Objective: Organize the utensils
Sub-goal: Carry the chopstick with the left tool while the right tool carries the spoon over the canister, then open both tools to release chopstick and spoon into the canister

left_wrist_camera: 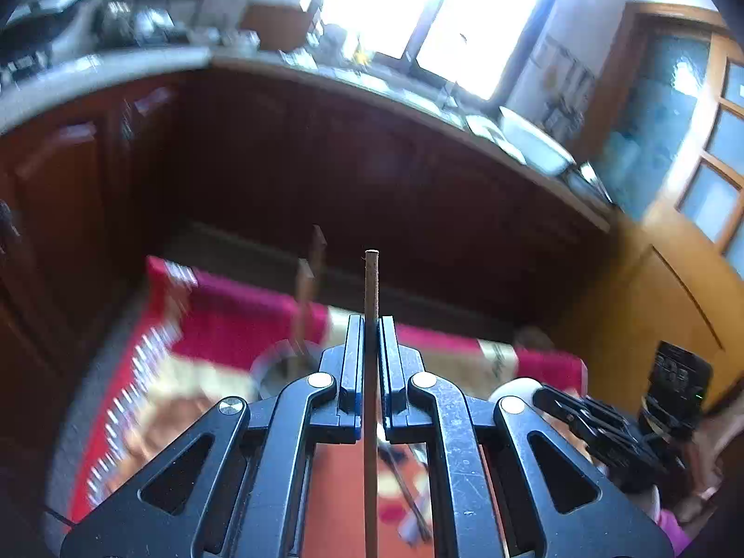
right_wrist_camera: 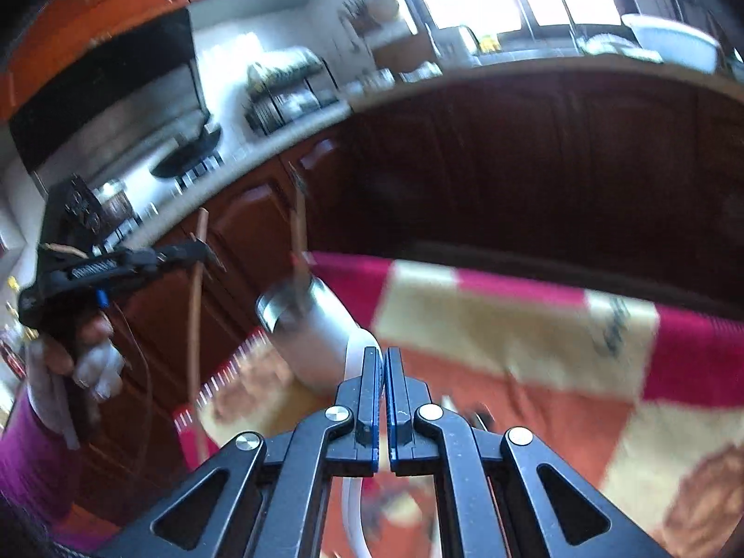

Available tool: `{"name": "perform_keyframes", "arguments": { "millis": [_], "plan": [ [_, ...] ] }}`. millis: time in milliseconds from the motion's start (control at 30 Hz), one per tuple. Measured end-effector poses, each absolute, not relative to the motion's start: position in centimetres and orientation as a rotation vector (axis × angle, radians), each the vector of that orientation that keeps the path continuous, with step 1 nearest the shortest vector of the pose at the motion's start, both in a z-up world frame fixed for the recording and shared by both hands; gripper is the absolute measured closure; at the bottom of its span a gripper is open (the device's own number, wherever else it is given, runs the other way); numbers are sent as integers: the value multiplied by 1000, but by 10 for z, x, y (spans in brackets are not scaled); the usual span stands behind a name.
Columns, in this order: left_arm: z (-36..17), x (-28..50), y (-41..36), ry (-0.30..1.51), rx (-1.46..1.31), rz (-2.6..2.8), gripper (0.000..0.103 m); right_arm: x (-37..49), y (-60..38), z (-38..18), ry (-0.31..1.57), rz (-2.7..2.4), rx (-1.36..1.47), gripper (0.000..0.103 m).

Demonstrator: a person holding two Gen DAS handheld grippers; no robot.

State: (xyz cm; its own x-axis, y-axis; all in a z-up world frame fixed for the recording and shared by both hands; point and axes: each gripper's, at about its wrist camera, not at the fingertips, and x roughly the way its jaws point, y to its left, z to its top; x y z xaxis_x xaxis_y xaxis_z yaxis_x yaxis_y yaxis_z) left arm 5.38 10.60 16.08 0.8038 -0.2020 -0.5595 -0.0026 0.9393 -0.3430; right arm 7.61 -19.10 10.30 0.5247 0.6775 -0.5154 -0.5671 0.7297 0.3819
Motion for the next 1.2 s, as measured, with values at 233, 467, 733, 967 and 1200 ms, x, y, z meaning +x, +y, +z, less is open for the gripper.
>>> {"name": "perform_keyframes", "arguments": {
  "millis": [233, 467, 733, 967, 1200],
  "plan": [
    [185, 94, 134, 475, -281, 49, 99, 122, -105, 133, 567, 794, 265, 101],
    [160, 136, 156, 423, -310, 114, 99, 155, -45, 109, 534, 780, 292, 101],
    [125, 136, 143, 423, -227, 118, 99, 155, -33, 75, 515, 771, 226, 101],
    [103, 128, 132, 490, -218, 100, 99, 149, -44, 55, 596, 786, 184, 101],
    [85, 114, 120, 558, -204, 99, 99, 146, -39, 41, 717, 799, 121, 101]
  ]
}}
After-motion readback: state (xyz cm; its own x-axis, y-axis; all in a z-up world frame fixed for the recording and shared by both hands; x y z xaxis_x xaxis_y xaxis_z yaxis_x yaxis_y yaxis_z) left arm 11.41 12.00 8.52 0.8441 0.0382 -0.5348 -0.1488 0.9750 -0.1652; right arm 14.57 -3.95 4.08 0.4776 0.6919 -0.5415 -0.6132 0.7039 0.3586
